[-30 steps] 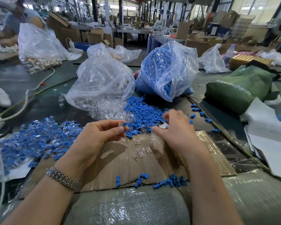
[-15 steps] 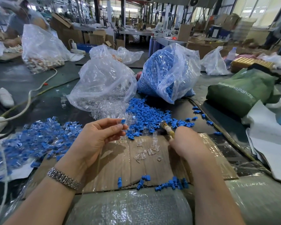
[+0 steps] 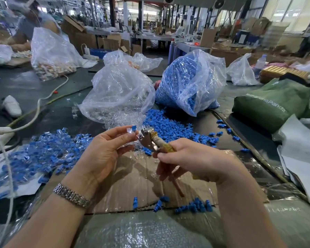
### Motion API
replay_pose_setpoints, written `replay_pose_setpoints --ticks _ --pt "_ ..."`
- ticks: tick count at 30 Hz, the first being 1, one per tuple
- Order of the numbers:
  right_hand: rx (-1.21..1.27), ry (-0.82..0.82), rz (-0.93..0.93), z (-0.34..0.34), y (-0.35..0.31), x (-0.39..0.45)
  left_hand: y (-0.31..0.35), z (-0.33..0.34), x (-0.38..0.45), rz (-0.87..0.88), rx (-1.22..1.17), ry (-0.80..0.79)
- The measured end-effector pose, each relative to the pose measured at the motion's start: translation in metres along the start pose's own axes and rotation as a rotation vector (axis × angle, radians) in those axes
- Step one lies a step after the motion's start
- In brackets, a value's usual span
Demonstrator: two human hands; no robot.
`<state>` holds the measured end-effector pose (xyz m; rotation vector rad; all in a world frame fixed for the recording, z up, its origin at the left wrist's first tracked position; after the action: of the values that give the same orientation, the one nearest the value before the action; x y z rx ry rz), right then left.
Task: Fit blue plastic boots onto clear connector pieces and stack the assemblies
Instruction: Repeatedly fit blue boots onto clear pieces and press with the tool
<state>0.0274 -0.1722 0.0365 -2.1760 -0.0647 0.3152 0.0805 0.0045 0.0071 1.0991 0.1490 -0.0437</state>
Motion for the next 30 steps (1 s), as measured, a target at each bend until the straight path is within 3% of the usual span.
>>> replay_pose_setpoints --ticks 23,27,30 --pt "-0.069 0.084 -0.085 0.017 -0.01 0.004 0.01 0.002 -0.009 0.206 0.338 0.024" --pt "-0.066 0.095 -0.099 0.014 -0.01 0.006 0.021 -0.001 -0.008 0.36 0.399 0.08" --pt "-0.21 0.211 -0.062 -0.009 -0.001 0.01 0.031 -0.017 -0.004 0.499 0.566 0.228"
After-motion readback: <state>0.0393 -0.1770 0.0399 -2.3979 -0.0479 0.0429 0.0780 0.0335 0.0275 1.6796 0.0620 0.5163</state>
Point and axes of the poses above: each hand's wrist, its own x-axis towards the middle knuckle, its own z-axis out of the palm, y = z × x, the point moved 8 cm from there along x, towards the middle knuckle, and after that the axes turned 14 degrees about y, right-handed, at the moved point
